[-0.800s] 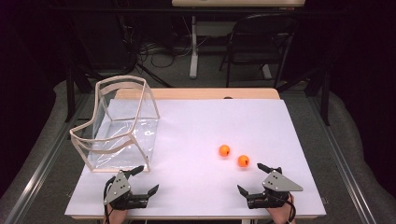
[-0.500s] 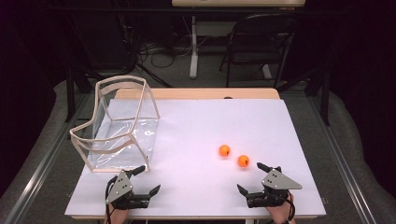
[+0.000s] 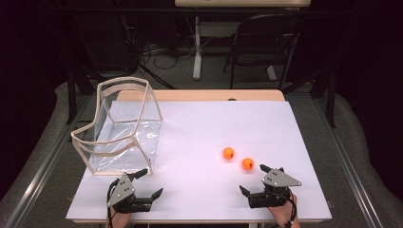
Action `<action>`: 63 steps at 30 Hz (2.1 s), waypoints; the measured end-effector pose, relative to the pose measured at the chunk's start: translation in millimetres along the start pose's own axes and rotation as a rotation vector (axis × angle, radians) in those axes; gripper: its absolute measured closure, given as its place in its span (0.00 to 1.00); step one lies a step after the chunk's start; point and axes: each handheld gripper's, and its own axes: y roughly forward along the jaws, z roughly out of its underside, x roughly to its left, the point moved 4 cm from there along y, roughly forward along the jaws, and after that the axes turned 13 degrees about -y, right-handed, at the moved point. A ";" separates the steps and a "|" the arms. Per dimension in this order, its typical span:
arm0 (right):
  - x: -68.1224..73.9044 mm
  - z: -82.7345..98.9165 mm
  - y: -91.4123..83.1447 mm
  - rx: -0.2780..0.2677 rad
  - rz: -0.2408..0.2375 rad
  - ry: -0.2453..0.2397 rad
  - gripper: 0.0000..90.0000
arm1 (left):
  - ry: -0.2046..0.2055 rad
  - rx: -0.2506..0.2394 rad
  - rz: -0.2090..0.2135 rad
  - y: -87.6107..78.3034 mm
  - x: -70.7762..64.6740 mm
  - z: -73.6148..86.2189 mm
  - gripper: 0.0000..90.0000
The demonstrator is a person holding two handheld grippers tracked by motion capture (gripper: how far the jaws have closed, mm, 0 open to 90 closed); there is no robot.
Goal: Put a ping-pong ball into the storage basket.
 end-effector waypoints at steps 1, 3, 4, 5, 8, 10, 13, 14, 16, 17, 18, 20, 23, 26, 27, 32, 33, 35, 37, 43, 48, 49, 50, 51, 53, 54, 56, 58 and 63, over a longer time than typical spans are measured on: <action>-0.5 -0.4 1.2 0.009 0.001 -0.001 0.00 | 0.007 0.007 0.002 -0.3 -0.1 -0.1 0.17; -0.5 -0.7 2.2 0.013 0.001 0.001 0.00 | 0.007 0.007 0.001 -0.4 -0.6 -0.1 0.17; -0.5 -1.0 3.6 0.024 -0.001 -0.001 0.00 | 0.008 0.007 0.001 -0.5 -0.9 -0.1 0.17; -0.5 -1.5 5.7 0.036 -0.004 -0.004 0.00 | 0.007 0.003 0.001 -0.4 -1.0 -0.1 0.17; 0.1 -2.5 7.0 0.053 -0.006 -0.001 0.00 | 0.007 0.008 0.000 -1.2 -0.7 0.1 0.17; 0.1 -3.1 7.8 0.063 -0.004 0.002 0.00 | 0.007 0.006 0.000 -1.5 -0.5 0.1 0.17; -1.4 -4.0 10.1 0.077 -0.005 0.007 0.00 | 0.008 0.010 0.002 -1.1 -0.3 0.5 0.17; -1.9 -4.3 10.6 0.082 -0.005 0.009 0.00 | 0.008 0.010 0.002 -1.1 -0.3 0.5 0.17; -4.2 -5.3 13.4 0.090 -0.004 0.011 0.00 | 0.008 0.010 0.000 -1.2 -0.5 0.0 0.17; -5.0 -5.4 14.2 0.093 -0.004 0.012 0.00 | 0.008 0.009 0.000 -1.0 -0.6 -0.1 0.17; -6.2 -5.6 15.7 0.102 -0.006 0.015 0.00 | 0.007 0.010 0.000 -0.9 -0.5 0.0 0.17; -7.9 -5.5 18.1 0.115 -0.006 0.020 0.00 | 0.009 0.012 0.002 -0.7 -0.3 0.2 0.17; -9.4 -5.8 20.2 0.125 -0.008 0.028 0.00 | 0.006 0.012 0.002 -0.8 -0.2 0.3 0.17; -12.5 -7.9 22.7 0.139 -0.007 0.033 0.00 | 0.005 0.012 0.002 -0.6 0.0 0.4 0.17; -13.1 -8.3 23.1 0.140 -0.008 0.035 0.00 | 0.006 0.012 0.002 -0.4 0.0 0.4 0.17; -17.9 -10.3 28.1 0.158 -0.012 0.044 0.00 | 0.005 0.011 0.002 0.3 0.2 0.5 0.17; -19.0 -11.0 29.0 0.161 -0.013 0.045 0.00 | 0.006 0.011 0.002 0.4 0.2 0.4 0.17; -21.0 -12.0 30.8 0.166 -0.014 0.048 0.00 | 0.004 0.011 0.003 0.6 0.1 0.5 0.17; -23.0 -13.0 32.8 0.171 -0.014 0.052 0.00 | 0.004 0.012 0.003 0.7 -0.1 0.6 0.17; -29.4 -16.5 36.5 0.181 -0.018 0.064 0.00 | 0.008 0.015 0.001 0.1 -0.5 0.3 0.17; -34.2 -18.3 41.5 0.193 -0.022 0.073 0.00 | 0.008 0.013 0.001 0.7 -0.7 0.0 0.17; -35.0 -18.1 43.1 0.196 -0.023 0.075 0.00 | 0.009 0.014 0.001 0.6 -0.7 0.0 0.17; -35.0 -18.1 43.1 0.196 -0.023 0.075 0.00 | 0.009 0.014 0.001 0.6 -0.7 0.0 0.17; -36.3 -17.5 45.3 0.208 -0.030 0.077 0.00 | 0.010 0.016 0.001 0.6 -0.4 0.1 0.17; -37.3 -17.2 47.1 0.214 -0.034 0.081 0.00 | 0.007 0.015 0.000 0.6 -0.5 0.2 0.17; -37.8 -17.2 47.8 0.220 -0.035 0.084 0.00 | 0.007 0.015 0.000 0.6 -0.5 0.2 0.17; -39.0 -17.0 49.4 0.224 -0.037 0.084 0.00 | 0.007 0.015 0.001 0.6 -0.4 0.1 0.17; -39.4 -17.0 50.1 0.230 -0.038 0.087 0.00 | 0.007 0.015 0.002 0.6 -0.4 0.1 0.17; -41.3 -15.8 56.4 0.254 -0.053 0.093 0.00 | 0.002 0.010 0.007 1.6 -0.4 0.1 0.17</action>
